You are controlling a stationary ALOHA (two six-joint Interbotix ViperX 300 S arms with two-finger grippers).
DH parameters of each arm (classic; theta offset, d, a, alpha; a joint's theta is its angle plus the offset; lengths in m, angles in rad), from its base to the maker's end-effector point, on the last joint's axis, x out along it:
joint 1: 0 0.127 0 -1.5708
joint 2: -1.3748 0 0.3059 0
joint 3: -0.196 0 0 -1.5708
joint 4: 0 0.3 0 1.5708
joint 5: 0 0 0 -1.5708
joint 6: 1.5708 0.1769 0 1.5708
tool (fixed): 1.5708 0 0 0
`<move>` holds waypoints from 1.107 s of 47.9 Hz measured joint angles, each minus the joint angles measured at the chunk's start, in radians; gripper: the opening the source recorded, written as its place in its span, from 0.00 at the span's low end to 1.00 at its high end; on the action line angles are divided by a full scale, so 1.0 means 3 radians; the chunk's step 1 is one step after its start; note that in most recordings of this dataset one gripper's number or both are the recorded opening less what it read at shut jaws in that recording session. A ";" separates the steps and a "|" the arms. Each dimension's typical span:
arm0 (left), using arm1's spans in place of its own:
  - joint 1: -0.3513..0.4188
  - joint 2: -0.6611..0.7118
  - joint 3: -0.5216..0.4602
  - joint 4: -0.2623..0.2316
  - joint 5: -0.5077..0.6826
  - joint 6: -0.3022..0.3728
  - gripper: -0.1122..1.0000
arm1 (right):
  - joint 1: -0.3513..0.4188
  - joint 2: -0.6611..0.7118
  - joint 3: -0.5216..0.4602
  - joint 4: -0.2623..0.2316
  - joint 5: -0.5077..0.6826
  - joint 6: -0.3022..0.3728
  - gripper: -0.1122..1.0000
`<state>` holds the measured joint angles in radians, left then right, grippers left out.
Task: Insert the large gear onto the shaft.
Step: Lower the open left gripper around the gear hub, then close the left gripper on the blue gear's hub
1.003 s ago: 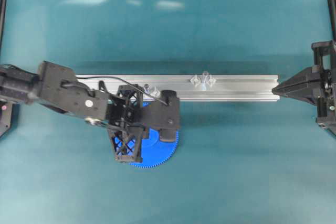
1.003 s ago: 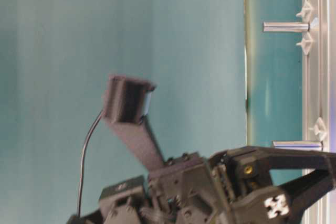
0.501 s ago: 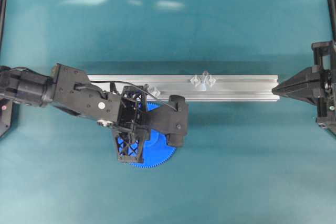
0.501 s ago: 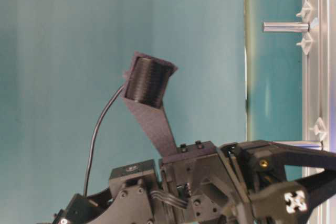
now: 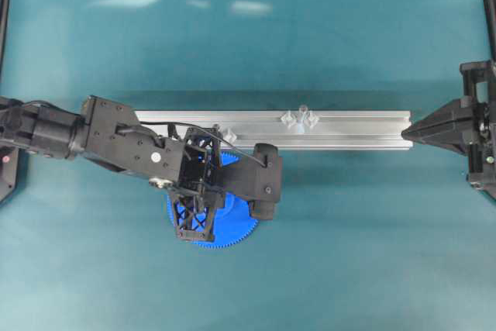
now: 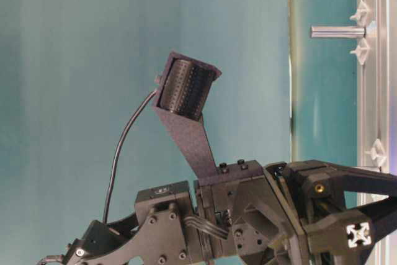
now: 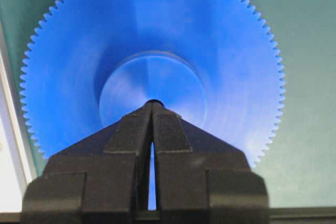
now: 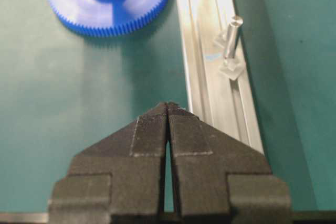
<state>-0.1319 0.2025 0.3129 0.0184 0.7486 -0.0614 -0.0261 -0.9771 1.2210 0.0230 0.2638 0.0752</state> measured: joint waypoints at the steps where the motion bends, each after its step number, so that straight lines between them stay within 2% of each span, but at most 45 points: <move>1: 0.0000 0.0000 0.0000 0.0000 -0.0005 0.0000 0.09 | 0.0000 0.0000 -0.0005 0.0000 -0.0005 0.0000 0.12; 6: 0.0000 0.0000 0.0000 0.0000 -0.0010 0.0000 0.13 | 0.0005 0.0000 0.0000 0.0000 -0.0005 0.0000 0.12; 9: 0.0000 0.0000 0.0000 0.0000 -0.0041 0.0000 0.20 | 0.0000 0.0000 0.0000 0.0000 -0.0005 0.0000 0.12; 13: 0.0000 0.0000 0.0005 0.0005 -0.0072 0.0000 0.37 | 0.0000 -0.0005 -0.0005 0.0000 0.0000 0.0005 0.12; 20: 0.0000 0.0000 0.0000 0.0005 -0.0092 0.0000 0.76 | 0.0000 0.0000 0.0000 0.0005 -0.0005 0.0005 0.12; 23: 0.0000 0.0000 0.0000 0.0005 -0.0118 0.0031 0.88 | 0.0000 -0.0005 0.0000 0.0000 0.0000 0.0026 0.12; 25: 0.0000 0.0005 0.0000 0.0005 -0.0148 0.0036 0.93 | 0.0000 -0.0005 -0.0005 0.0005 -0.0005 0.0051 0.12; 31: 0.0000 0.0005 0.0000 0.0005 -0.0220 0.0077 0.94 | 0.0000 -0.0005 0.0010 0.0005 0.0000 0.0107 0.12; 53: 0.0000 0.0010 0.0026 0.0005 -0.0107 0.0077 0.94 | 0.0000 -0.0046 0.0036 0.0000 -0.0005 0.0118 0.12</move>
<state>-0.1319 0.2056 0.3206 0.0199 0.7164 -0.0383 -0.0261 -0.9910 1.2318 0.0230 0.2623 0.1104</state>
